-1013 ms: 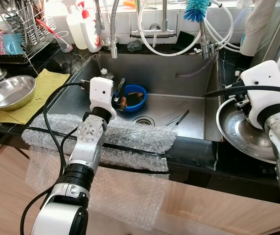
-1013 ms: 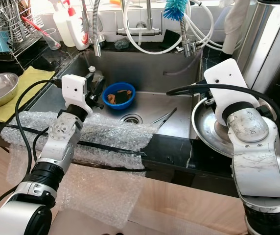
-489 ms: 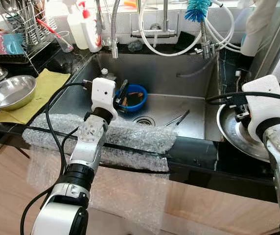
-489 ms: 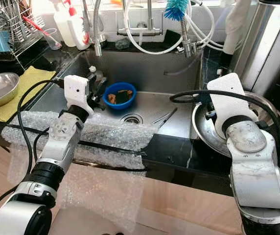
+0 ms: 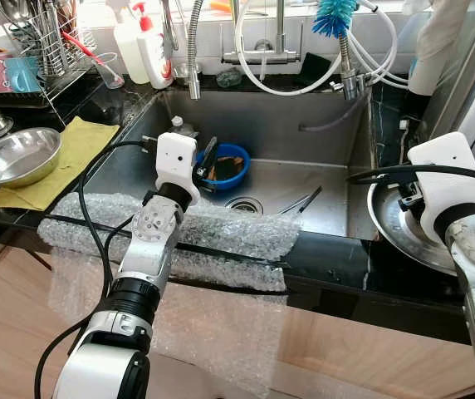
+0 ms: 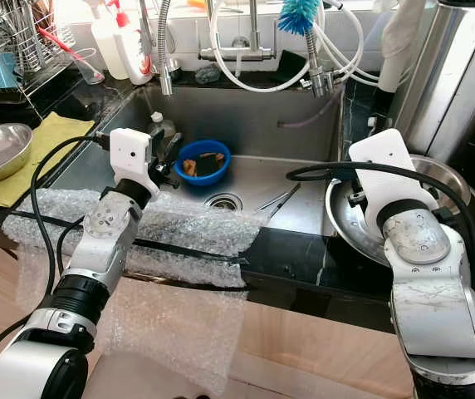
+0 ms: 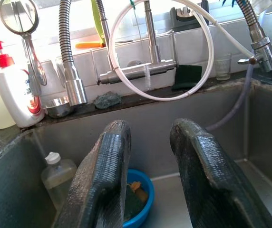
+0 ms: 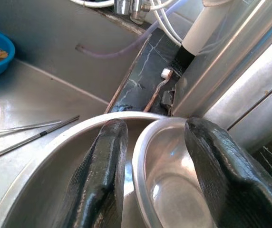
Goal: Kitchen organization
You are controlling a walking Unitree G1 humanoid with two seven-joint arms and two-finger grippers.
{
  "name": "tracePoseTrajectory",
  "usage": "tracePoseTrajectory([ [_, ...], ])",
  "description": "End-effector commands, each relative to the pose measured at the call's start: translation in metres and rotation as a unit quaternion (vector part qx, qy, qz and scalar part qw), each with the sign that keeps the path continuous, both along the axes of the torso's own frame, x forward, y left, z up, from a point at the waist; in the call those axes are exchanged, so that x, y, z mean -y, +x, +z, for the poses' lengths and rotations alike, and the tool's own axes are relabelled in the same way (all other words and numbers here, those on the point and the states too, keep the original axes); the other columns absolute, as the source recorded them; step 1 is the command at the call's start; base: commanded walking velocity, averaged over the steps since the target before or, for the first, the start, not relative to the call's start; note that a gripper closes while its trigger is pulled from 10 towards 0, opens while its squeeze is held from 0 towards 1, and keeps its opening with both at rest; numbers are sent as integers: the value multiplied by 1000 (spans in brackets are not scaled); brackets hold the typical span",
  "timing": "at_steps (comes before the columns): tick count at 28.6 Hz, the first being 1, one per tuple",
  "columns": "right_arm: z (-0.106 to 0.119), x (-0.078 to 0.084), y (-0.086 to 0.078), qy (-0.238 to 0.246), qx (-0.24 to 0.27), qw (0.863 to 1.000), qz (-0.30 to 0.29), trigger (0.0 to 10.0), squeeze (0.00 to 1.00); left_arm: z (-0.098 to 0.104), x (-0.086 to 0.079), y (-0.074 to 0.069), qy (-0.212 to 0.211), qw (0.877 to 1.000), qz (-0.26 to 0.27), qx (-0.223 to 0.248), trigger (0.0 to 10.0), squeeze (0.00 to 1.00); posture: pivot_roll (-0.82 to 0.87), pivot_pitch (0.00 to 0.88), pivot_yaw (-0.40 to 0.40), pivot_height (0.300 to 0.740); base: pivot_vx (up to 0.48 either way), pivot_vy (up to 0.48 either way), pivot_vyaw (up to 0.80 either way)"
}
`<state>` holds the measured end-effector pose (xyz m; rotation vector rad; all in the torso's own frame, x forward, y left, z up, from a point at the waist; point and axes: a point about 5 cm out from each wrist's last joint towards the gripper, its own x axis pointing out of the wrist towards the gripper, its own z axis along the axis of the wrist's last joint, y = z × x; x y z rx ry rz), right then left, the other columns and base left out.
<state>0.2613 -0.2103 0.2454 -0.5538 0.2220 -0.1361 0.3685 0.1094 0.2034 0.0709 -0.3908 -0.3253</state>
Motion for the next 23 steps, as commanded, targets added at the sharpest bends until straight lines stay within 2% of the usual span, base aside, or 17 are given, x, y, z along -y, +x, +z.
tracePoseTrajectory([
  [1,-4,-1,-1,0,-4,1000,6,10000,0,3,-2,2,-1,1000,0,-2,10000,0,-170,105,137,740,0,0,0],
  [16,-18,-1,0,17,-19,1000,3,10000,0,3,-2,2,-1,1000,-2,-3,10000,0,-167,105,137,740,0,0,0],
  [23,-20,10,0,4,-18,1000,-15,10000,0,2,-2,2,-2,1000,-2,-5,10000,0,-167,105,139,740,0,0,0],
])
